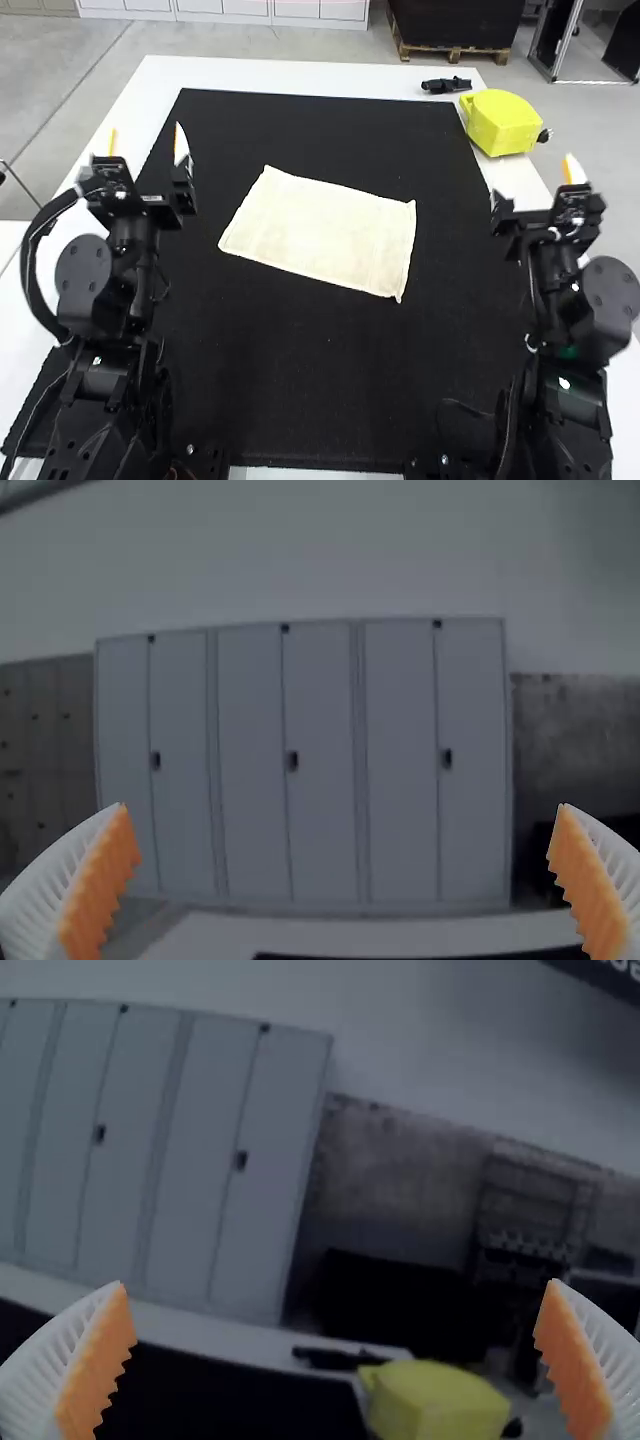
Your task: Fold the towel.
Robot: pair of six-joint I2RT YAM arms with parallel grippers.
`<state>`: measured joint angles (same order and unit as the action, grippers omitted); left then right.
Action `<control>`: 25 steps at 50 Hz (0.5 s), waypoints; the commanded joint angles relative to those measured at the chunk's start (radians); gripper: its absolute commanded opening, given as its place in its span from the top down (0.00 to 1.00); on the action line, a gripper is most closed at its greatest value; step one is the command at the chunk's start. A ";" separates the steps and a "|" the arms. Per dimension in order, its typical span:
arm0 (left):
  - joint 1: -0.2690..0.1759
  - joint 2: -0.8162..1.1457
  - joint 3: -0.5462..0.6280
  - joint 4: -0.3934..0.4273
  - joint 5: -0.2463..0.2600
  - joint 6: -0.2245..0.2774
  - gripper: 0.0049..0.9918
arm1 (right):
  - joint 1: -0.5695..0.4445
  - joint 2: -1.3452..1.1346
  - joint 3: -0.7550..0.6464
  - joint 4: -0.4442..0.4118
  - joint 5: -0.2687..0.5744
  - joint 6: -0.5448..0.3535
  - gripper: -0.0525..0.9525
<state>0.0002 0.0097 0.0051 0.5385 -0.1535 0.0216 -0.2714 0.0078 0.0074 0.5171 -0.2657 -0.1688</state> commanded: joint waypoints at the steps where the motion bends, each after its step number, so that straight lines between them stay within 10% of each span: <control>1: 0.006 -0.013 -0.004 0.021 -0.037 0.123 0.03 | -0.037 -0.009 0.014 0.015 -0.023 0.048 0.03; 14: 0.006 -0.014 -0.004 -0.014 0.190 0.236 0.03 | -0.103 -0.009 -0.007 0.173 -0.078 -0.140 0.03; 25: 0.006 -0.013 -0.004 0.071 0.195 0.144 0.03 | -0.121 -0.009 -0.004 0.317 -0.110 0.080 0.03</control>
<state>-0.0002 0.0097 0.0055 0.6113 0.0051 0.2085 -0.3790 0.0078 0.0071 0.8440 -0.3344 -0.1707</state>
